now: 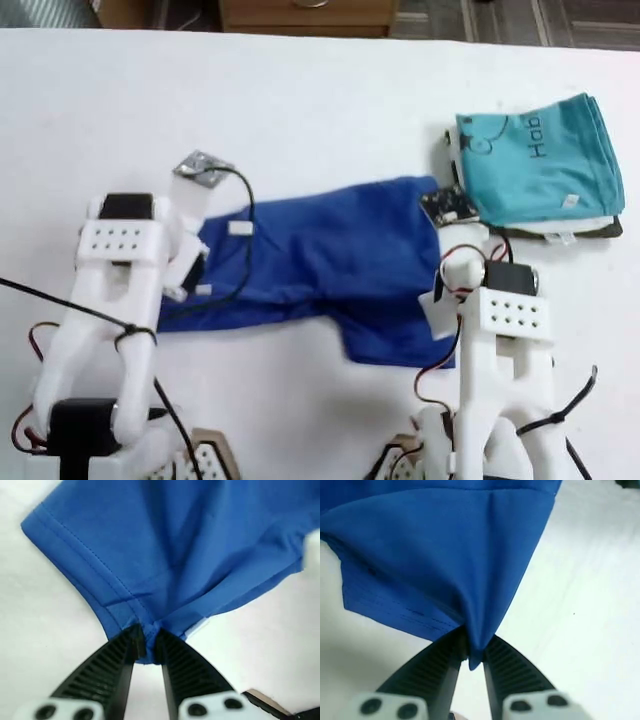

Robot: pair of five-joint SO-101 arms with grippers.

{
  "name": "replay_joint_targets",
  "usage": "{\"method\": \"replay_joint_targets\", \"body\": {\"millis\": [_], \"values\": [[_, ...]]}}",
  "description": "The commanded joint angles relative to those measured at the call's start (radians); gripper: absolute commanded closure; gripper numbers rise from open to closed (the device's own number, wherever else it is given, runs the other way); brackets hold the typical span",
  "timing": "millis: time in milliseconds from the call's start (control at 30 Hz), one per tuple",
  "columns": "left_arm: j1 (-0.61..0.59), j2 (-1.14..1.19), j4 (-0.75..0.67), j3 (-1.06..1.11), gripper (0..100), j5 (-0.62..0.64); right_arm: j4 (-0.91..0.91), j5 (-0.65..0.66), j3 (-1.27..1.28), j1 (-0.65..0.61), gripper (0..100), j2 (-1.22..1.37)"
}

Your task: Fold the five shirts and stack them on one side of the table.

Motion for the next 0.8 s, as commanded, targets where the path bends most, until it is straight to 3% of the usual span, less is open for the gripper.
{"method": "replay_joint_targets", "body": {"millis": [0,233,633,767], "values": [[0.011,-0.04,-0.048,0.048,97,-0.009,0.022,0.003,-0.038,0.005,97.8,-0.065],[0.009,-0.041,-0.14,0.166,97,-0.006,0.061,0.005,-0.006,0.004,97.8,-0.183],[0.009,-0.041,-0.15,0.163,97,-0.009,-0.001,0.018,0.083,0.004,97.4,-0.194],[0.009,-0.04,-0.147,0.17,97,-0.009,0.036,0.091,0.084,0.004,88.6,-0.194]]}}
